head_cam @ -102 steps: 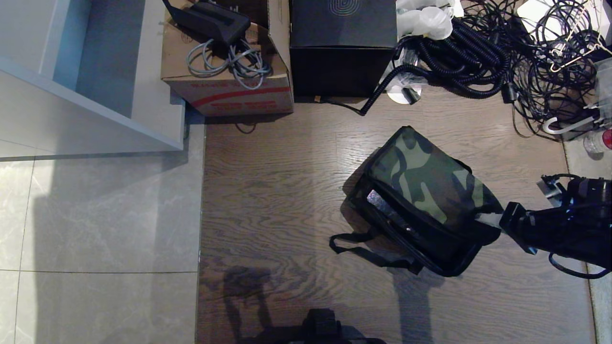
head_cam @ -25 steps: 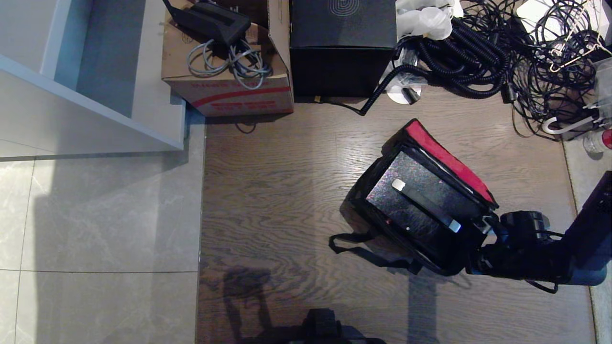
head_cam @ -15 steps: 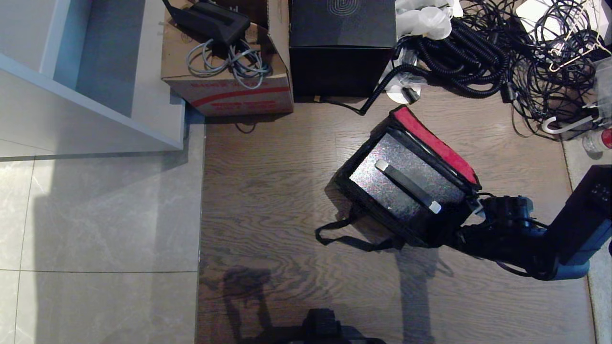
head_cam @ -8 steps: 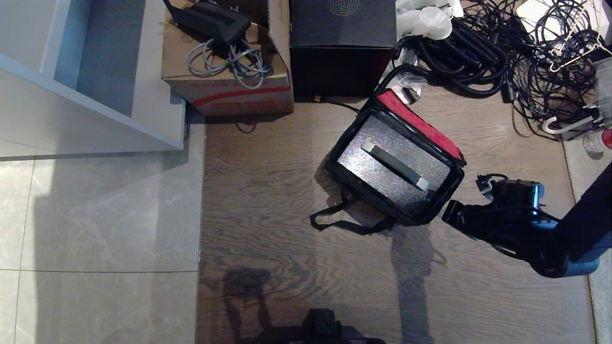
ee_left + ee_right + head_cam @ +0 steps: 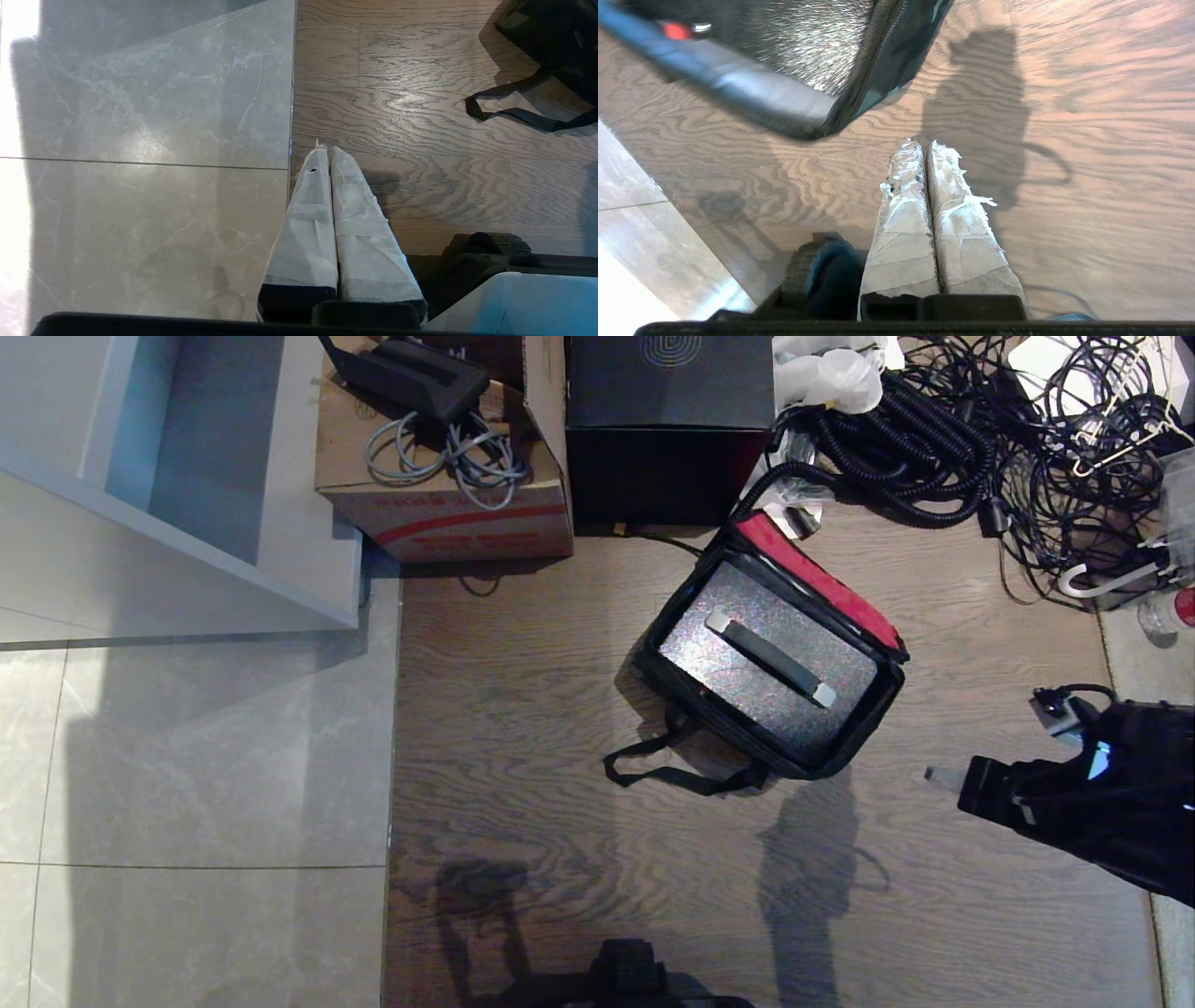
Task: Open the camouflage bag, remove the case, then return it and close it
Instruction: Grip the handle
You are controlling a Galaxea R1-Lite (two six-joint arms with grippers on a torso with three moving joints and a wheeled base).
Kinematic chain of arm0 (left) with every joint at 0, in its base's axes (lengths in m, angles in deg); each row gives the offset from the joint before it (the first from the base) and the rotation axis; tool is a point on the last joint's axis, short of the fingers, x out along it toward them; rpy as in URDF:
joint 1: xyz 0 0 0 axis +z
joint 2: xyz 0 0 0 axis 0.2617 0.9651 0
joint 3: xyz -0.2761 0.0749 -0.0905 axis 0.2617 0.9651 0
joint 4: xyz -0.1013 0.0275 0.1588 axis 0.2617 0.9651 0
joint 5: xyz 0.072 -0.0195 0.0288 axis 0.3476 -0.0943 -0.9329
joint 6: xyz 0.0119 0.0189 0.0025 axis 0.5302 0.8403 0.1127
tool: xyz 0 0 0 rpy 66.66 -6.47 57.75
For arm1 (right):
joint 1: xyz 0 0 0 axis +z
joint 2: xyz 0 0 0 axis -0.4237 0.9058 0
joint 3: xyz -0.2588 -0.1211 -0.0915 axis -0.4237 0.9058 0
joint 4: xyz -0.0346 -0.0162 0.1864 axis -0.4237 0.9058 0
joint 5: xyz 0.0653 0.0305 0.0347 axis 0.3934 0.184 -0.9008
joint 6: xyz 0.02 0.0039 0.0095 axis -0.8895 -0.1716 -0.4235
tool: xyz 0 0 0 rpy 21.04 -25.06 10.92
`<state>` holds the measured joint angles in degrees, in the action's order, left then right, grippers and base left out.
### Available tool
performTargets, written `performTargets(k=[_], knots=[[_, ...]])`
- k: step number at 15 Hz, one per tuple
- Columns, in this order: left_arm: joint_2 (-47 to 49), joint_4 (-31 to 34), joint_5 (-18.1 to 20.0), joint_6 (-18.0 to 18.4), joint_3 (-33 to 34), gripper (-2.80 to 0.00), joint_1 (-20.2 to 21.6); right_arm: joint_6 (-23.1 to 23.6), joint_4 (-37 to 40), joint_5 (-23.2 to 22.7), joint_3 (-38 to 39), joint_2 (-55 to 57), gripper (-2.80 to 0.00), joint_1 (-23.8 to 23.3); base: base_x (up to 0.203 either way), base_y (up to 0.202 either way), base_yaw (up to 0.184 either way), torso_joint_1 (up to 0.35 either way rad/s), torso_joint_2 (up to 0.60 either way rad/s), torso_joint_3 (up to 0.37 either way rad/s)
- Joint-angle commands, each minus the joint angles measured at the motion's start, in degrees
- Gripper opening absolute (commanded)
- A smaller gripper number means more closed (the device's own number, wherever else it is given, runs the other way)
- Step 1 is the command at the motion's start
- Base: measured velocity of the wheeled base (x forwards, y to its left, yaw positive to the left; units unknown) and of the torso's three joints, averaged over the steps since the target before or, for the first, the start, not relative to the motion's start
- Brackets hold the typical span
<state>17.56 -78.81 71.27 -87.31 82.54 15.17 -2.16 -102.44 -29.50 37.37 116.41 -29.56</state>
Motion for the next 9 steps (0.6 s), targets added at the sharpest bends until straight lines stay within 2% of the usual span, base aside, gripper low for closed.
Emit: performTargets(k=[1,3,5,9], knots=[[0.0,0.0,0.0,0.0,0.0,-2.80,0.0,1.1,1.1,-0.1,4.1,-12.3,-2.80,-0.2,0.000,0.000,0.000,0.000,0.00,0.000],[0.0,0.0,0.0,0.0,0.0,-2.80,0.0,3.6,5.8,0.0,8.1,-23.0,-2.80,-0.3,0.000,0.000,0.000,0.000,0.00,0.000],[0.0,0.0,0.0,0.0,0.0,-2.80,0.0,5.2,14.2,0.1,9.7,-34.3,-2.80,0.0,0.000,0.000,0.000,0.000,0.00,0.000],[0.0,0.0,0.0,0.0,0.0,-2.80,0.0,9.2,37.8,0.4,9.3,-58.0,-2.80,0.8,0.000,0.000,0.000,0.000,0.00,0.000]])
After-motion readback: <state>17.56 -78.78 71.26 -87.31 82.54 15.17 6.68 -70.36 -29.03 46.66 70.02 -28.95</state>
